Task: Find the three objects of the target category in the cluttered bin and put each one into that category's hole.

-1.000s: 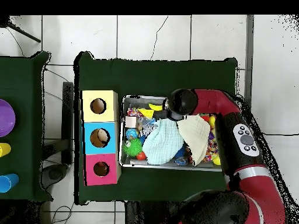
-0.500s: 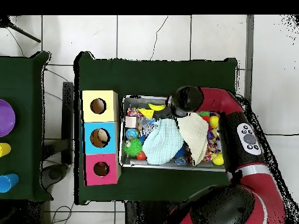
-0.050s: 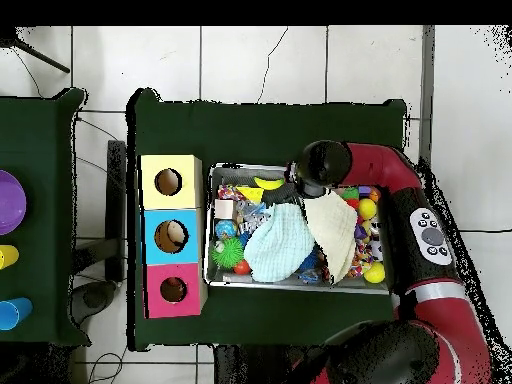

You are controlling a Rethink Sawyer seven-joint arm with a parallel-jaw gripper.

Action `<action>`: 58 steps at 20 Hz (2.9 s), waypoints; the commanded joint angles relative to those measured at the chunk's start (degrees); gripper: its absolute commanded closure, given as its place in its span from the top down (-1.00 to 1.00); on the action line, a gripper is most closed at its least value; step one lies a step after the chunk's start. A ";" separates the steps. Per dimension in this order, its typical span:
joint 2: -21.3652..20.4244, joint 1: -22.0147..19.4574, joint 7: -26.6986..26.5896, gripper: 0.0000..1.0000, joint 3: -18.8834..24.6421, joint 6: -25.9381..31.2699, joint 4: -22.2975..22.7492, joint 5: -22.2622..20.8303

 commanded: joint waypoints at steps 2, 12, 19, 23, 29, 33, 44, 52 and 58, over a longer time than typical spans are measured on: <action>-4.13 -0.32 -14.43 1.00 1.65 5.42 -1.08 0.34; -4.14 0.98 -13.68 1.00 1.10 5.04 -1.69 -0.86; -3.25 1.22 -14.68 1.00 1.03 5.95 -3.62 -1.60; -3.90 0.49 -15.44 1.00 1.25 6.54 -3.23 -1.19; -6.05 -0.39 -16.60 1.00 1.80 9.94 -3.06 0.29; -8.29 -1.10 -16.38 1.00 1.94 11.34 -1.57 1.22; -6.79 -1.27 -15.13 1.00 1.07 8.79 -1.57 0.05; -2.94 -0.46 -13.30 1.00 0.06 2.24 -0.89 -3.31; -1.55 -1.05 -11.88 1.00 -0.18 -3.02 1.46 -4.62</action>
